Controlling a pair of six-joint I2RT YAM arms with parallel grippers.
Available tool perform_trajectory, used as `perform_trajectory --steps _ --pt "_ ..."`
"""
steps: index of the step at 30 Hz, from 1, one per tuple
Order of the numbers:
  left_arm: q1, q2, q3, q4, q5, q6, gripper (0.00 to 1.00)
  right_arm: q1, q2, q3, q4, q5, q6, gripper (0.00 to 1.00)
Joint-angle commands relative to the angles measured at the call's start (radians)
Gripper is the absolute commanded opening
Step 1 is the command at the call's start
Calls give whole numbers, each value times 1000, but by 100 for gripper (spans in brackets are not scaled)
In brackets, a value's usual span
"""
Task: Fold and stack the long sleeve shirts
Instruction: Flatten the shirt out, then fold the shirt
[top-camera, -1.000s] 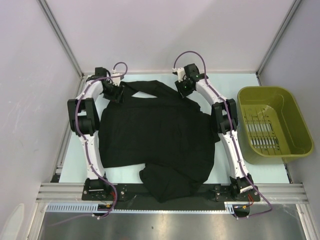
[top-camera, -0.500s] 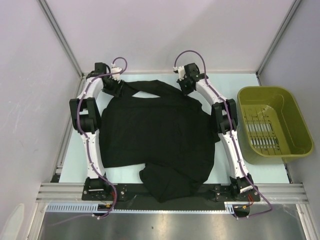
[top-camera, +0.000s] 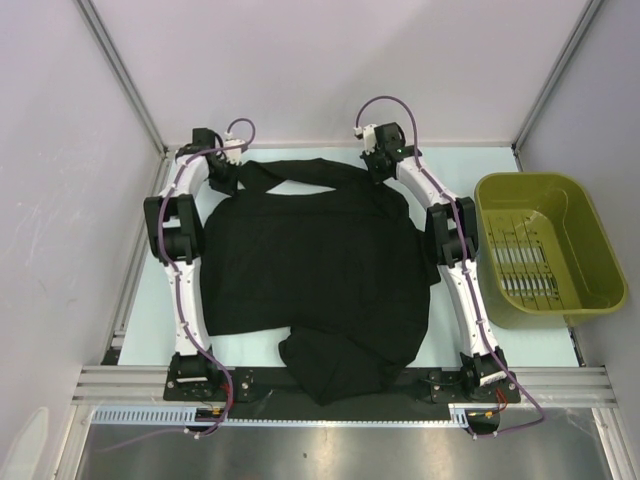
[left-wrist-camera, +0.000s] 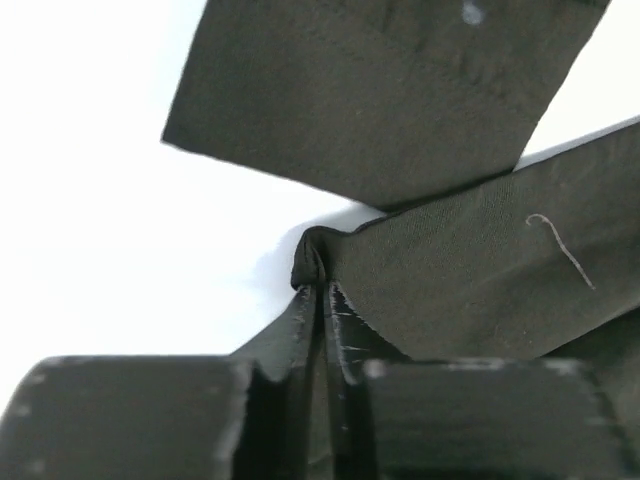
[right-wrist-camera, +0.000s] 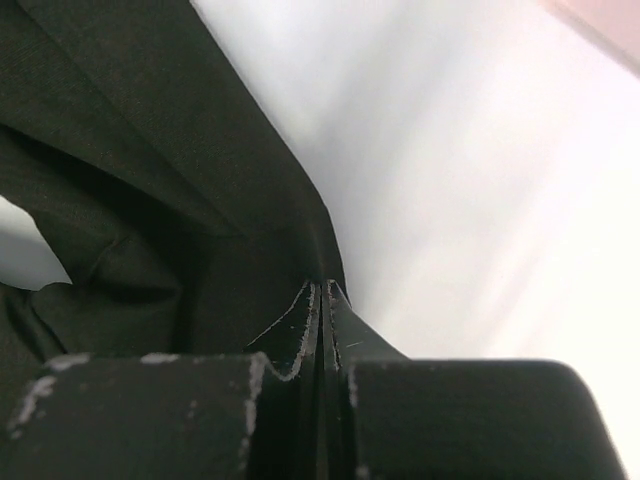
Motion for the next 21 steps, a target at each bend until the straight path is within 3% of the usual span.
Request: perform_trajectory --steps 1,9,17,19,20,21 --pt "51 -67 15 30 1 -44 3 -7 -55 31 102 79 -14 0" --pt "64 -156 -20 72 -3 -14 0 -2 -75 16 234 104 -17 0" --pt "70 -201 -119 100 -31 49 2 -19 -107 -41 178 63 -45 0" --pt "71 -182 -99 69 -30 75 19 -14 -101 -26 138 2 -60 11" --pt "73 -173 -83 50 -16 83 49 -11 -95 -6 90 -12 -74 27" --pt "78 -173 -79 52 -14 91 60 -7 -93 4 72 -14 -92 36"
